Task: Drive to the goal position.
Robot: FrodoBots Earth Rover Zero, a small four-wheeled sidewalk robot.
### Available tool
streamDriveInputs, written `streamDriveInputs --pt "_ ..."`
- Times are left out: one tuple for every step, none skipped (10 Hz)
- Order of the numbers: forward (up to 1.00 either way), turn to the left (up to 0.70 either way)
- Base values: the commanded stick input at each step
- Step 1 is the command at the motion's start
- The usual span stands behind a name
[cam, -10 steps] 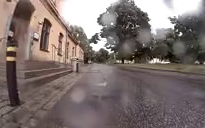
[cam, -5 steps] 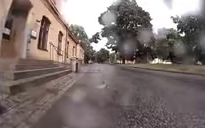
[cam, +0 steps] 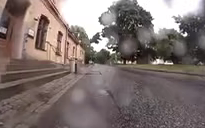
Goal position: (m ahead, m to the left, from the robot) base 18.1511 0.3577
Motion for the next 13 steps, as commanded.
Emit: streamDriveInputs --pt "0.85 0.00" --pt "0.85 0.00" --pt "0.85 0.00" --pt "0.85 0.00" --pt "0.85 0.00" --pt "0.85 0.00" --pt "0.85 0.00" --pt "0.85 0.00" --pt "0.85 0.00" --pt "0.85 0.00" --pt "0.85 0.00" --pt "0.85 0.00" --pt "0.85 0.00"
